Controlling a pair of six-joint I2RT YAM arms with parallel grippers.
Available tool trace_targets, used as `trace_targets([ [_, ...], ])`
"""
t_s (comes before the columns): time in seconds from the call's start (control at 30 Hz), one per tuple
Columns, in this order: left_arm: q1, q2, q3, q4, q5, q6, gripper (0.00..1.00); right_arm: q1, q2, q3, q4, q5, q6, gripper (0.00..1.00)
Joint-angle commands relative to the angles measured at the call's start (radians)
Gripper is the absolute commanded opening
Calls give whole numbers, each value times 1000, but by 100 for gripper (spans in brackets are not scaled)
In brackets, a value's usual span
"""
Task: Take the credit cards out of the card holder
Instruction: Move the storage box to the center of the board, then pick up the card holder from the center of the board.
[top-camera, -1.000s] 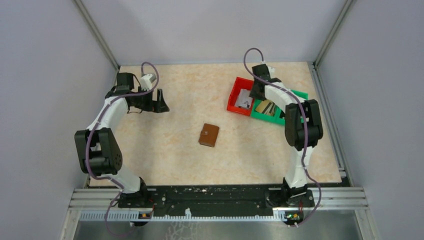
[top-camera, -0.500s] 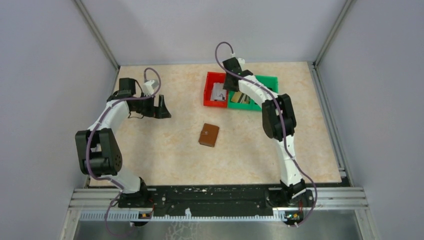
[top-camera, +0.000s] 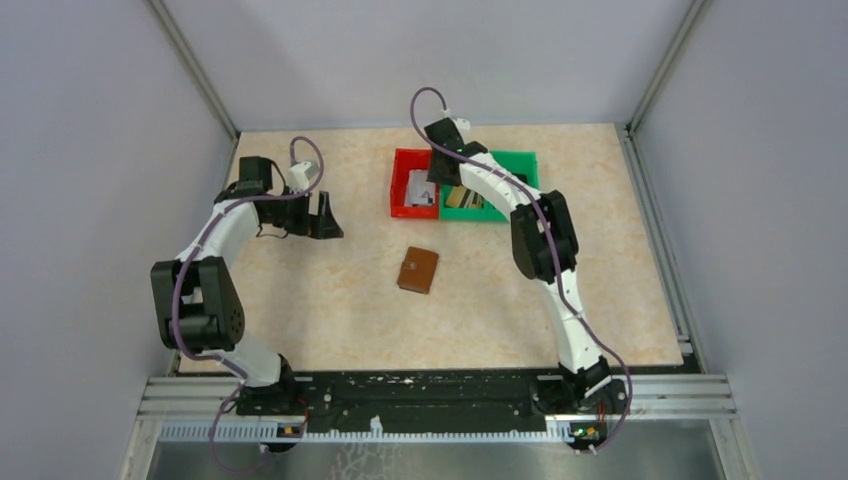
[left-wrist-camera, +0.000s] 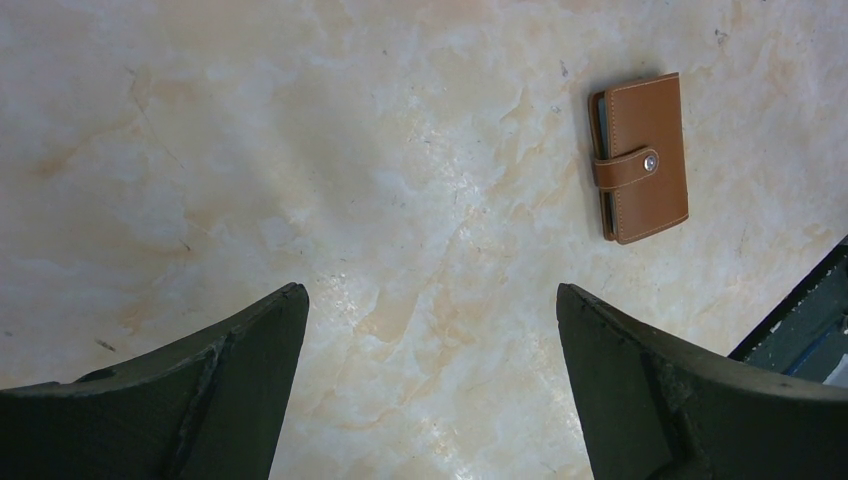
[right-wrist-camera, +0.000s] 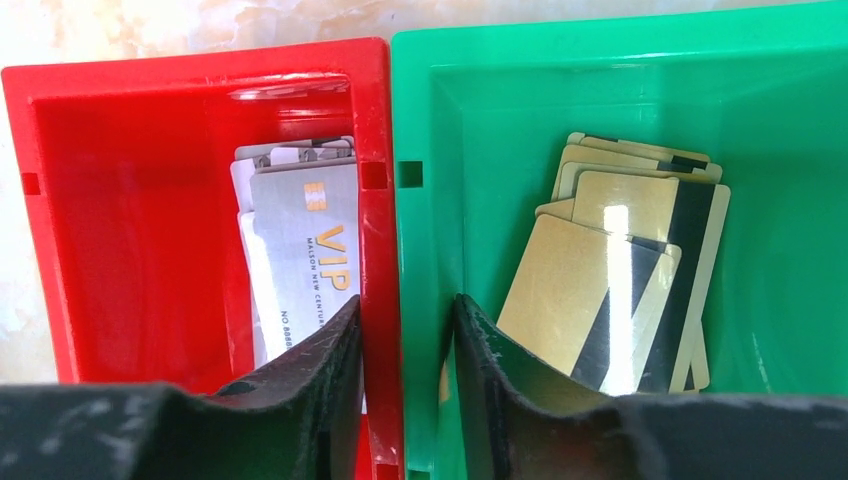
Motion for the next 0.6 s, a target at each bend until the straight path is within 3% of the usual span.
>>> trace_targets([
  [0.0, -4, -8, 14, -41, 19, 36, 99, 24, -79, 60, 69, -24, 31, 48],
  [0.07, -4, -7, 24, -56, 19, 41, 99, 37, -149, 12, 65, 33, 18, 66],
  [0.23, -4, 1, 78, -128, 50, 63, 99, 77, -362, -220, 124, 97, 13, 95],
  [0.43, -4, -21, 108, -166, 66, 64, 99, 132, -627, -603, 256, -42, 40, 98],
  [0.57, -4, -40, 104, -170, 70, 65, 99, 198, -705, -807, 289, -98, 96, 99],
])
